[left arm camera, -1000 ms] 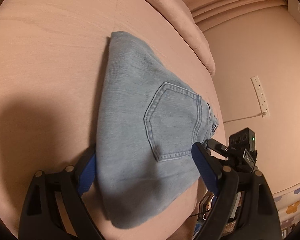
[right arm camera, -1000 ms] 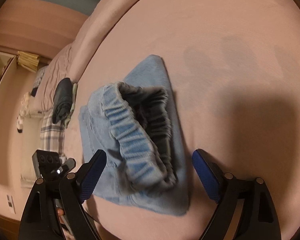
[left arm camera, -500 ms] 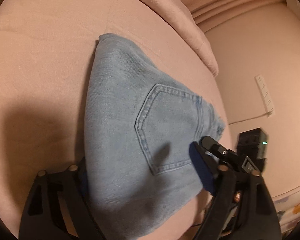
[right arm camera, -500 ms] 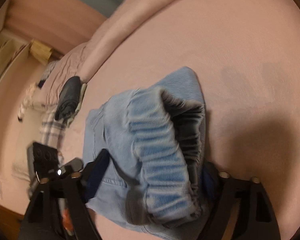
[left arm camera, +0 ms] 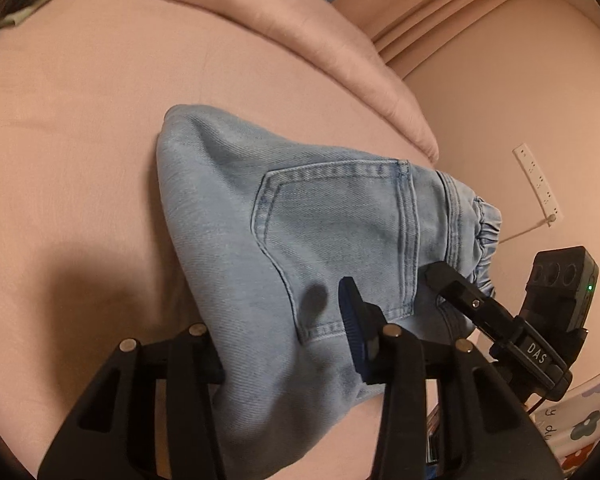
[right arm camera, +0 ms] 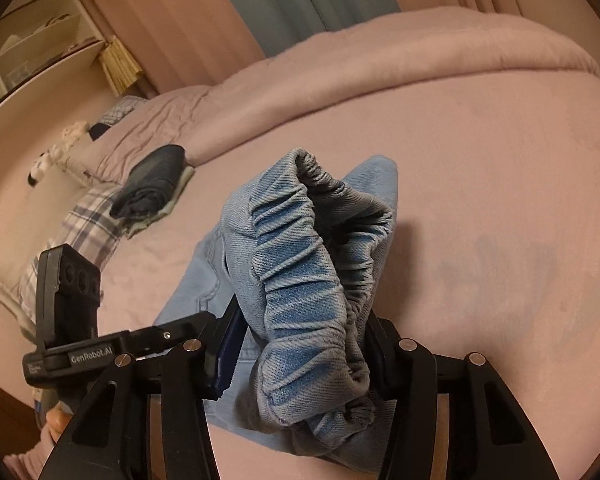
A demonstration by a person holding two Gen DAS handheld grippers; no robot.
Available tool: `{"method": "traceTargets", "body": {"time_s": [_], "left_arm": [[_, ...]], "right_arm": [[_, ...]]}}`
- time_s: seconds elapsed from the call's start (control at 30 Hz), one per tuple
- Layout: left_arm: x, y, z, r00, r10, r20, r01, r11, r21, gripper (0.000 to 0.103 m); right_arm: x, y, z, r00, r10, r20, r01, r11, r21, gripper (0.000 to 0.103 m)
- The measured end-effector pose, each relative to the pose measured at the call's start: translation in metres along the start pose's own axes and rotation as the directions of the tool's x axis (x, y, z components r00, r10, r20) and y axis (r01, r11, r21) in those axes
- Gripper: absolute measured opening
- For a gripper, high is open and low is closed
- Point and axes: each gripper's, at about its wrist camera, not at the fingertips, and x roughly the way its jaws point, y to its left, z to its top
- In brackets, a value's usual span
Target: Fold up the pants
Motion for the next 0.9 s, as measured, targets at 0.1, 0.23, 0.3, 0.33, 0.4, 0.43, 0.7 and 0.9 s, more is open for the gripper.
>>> {"method": "traceTargets", "body": {"time_s": [0.1,0.23,0.3,0.33,0.4,0.43,0.7,0.9], "left_arm": [[-0.009,0.004,0.009,0.999,-0.006,0.033,0.006,1.000,-0.006,0.042],[-0.016,0.005,0.027,0.998,0.013,0.062,-0.013,1.000,-0.004,0.042],[-0.019,0.010,0.034,0.997,0.019,0.072,-0.018,1.000,-0.007,0.042],[-0.021,0.013,0.037,0.997,0.022,0.076,-0.021,1.000,-0.009,0.042],[-0.022,0.017,0.045,0.996,0.025,0.081,-0.024,1.000,-0.019,0.042],[-0.022,0.020,0.049,0.996,0.029,0.083,-0.027,0.999,-0.024,0.042],[-0.011,0.045,0.082,0.994,0.059,0.090,-0.055,0.998,-0.044,0.042],[-0.002,0.067,0.114,0.992,0.080,0.099,-0.075,0.996,-0.055,0.042]], "right_arm": [[-0.001,0.012,0.010,1.000,0.003,0.024,-0.002,0.999,-0.039,0.054],[0.006,0.024,0.022,0.999,0.013,0.036,-0.010,0.998,-0.070,0.054],[0.012,0.029,0.030,0.999,0.019,0.038,-0.016,0.996,-0.083,0.054],[0.015,0.032,0.033,0.999,0.022,0.040,-0.018,0.996,-0.086,0.054],[0.022,0.037,0.040,0.999,0.026,0.042,-0.022,0.995,-0.095,0.054],[0.026,0.039,0.043,0.999,0.027,0.040,-0.023,0.995,-0.097,0.054],[0.064,0.050,0.068,0.999,0.035,0.020,-0.032,0.994,-0.107,0.054],[0.098,0.054,0.088,0.999,0.046,0.016,-0.044,0.993,-0.109,0.054]]}}
